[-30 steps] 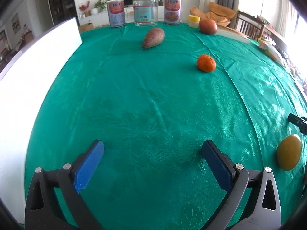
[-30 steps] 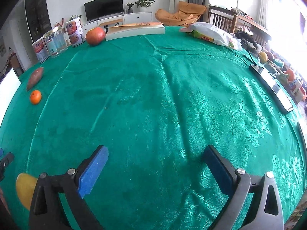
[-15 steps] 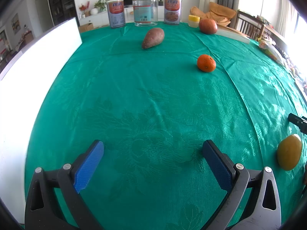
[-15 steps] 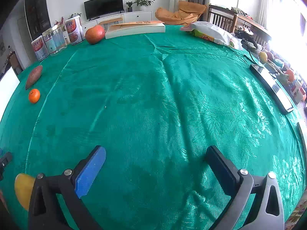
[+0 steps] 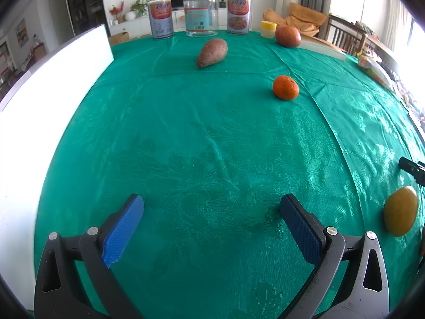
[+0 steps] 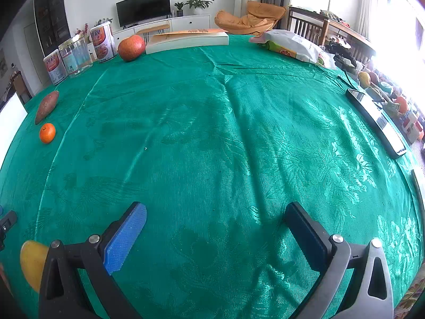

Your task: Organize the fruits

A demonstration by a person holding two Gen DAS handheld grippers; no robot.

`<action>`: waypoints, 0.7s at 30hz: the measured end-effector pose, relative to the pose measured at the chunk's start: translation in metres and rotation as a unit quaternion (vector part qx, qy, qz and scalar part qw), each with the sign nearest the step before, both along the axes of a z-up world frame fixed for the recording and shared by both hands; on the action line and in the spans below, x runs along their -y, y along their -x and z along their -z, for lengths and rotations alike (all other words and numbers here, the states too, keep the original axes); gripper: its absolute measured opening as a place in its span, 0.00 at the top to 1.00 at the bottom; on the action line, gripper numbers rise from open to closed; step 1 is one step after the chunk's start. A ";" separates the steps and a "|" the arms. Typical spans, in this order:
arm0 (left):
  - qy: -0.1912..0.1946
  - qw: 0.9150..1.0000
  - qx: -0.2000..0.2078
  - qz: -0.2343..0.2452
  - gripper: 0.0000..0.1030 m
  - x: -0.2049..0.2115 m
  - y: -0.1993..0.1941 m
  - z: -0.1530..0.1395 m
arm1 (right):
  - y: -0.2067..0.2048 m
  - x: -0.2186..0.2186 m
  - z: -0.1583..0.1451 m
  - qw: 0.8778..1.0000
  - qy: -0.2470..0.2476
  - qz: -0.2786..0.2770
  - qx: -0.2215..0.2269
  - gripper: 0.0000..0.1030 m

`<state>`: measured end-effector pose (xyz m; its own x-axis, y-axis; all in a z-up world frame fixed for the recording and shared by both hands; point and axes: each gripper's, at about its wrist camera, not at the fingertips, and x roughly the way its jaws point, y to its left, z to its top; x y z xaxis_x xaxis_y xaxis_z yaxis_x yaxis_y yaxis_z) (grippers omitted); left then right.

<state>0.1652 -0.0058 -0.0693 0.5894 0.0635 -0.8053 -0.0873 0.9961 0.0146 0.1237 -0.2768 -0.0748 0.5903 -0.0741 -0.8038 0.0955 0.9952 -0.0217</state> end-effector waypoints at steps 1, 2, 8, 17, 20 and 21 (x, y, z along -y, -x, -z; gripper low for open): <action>0.000 1.000 0.000 0.000 0.01 0.000 0.000 0.000 | 0.000 0.000 0.000 1.000 0.000 0.000 0.000 0.00; 0.000 1.000 0.000 0.000 0.01 0.000 0.000 0.000 | 0.000 0.000 0.000 1.000 0.000 0.000 0.000 0.00; 0.003 1.000 0.000 0.001 0.01 0.001 0.000 0.000 | 0.000 0.000 0.000 1.000 0.000 0.000 0.000 0.00; 0.063 0.995 0.015 0.072 0.02 0.021 -0.021 -0.014 | 0.000 0.000 0.000 1.000 0.000 0.000 0.000 0.00; 0.071 0.993 0.014 0.093 0.02 0.036 -0.062 -0.024 | 0.000 0.000 0.000 1.000 0.000 0.000 0.000 0.00; 0.072 0.993 0.013 0.095 0.03 0.040 -0.077 -0.024 | 0.000 0.000 0.000 1.000 0.000 0.000 0.000 0.00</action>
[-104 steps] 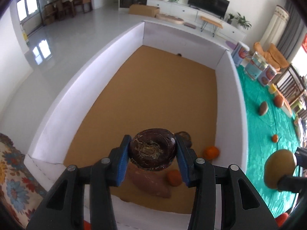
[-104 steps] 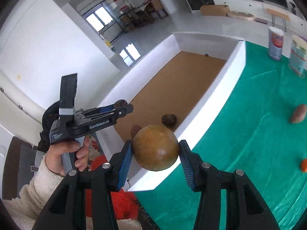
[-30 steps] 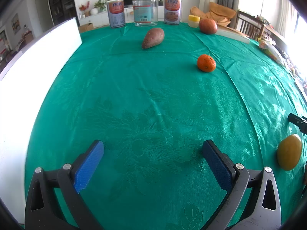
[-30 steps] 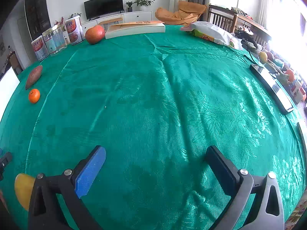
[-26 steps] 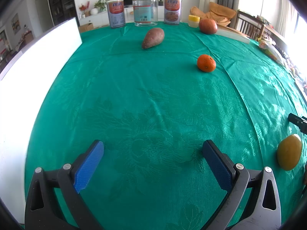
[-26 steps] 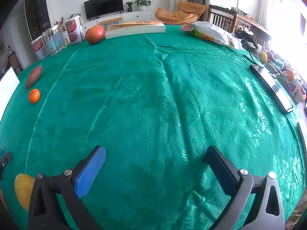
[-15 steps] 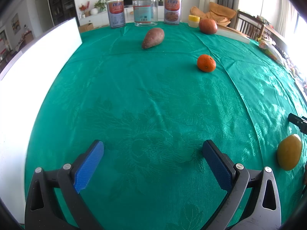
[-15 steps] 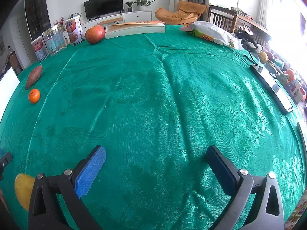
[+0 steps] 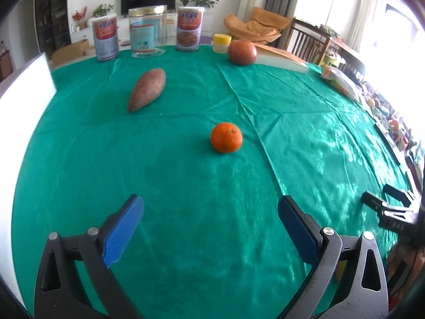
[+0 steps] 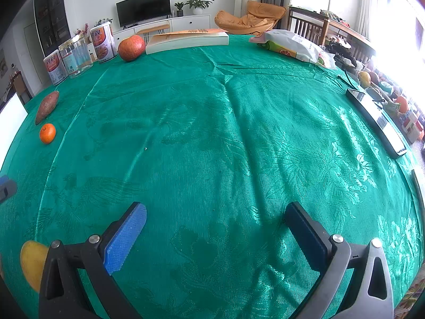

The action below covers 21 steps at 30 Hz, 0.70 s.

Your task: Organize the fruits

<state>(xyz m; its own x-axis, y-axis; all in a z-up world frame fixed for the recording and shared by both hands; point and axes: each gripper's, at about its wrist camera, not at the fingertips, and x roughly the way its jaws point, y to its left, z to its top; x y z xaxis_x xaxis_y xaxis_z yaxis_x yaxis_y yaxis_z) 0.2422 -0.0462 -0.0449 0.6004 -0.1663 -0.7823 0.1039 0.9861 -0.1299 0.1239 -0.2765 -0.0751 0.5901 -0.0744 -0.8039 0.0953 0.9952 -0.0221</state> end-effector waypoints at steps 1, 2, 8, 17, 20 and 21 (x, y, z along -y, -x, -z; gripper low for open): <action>-0.002 1.000 -0.003 -0.001 0.04 0.004 -0.014 0.002 | 0.000 0.000 0.000 1.000 0.000 0.000 0.000 0.00; -0.006 1.000 -0.010 -0.006 0.05 0.007 -0.027 0.005 | 0.000 0.000 0.000 1.000 0.000 0.000 0.000 0.00; -0.053 0.999 -0.001 0.008 0.42 0.028 -0.055 0.017 | 0.000 0.000 0.000 1.000 0.000 0.000 0.000 0.00; -0.028 1.000 0.011 -0.008 0.70 -0.012 -0.004 0.004 | 0.000 0.000 0.000 1.000 0.000 0.000 0.000 0.00; -0.044 0.999 0.006 -0.019 0.70 -0.043 0.031 0.002 | 0.000 -0.001 0.000 1.000 0.002 0.001 0.000 0.00; -0.047 0.999 0.004 -0.026 0.70 -0.054 0.040 0.003 | 0.000 -0.002 0.000 1.000 0.002 0.000 -0.001 0.00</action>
<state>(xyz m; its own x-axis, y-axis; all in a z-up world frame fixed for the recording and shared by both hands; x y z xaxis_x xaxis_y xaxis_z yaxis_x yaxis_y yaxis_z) 0.2018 0.0074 -0.0483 0.6120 -0.0606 -0.7885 0.0524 0.9980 -0.0359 0.1242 -0.2748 -0.0753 0.5891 -0.0788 -0.8042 0.0960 0.9950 -0.0271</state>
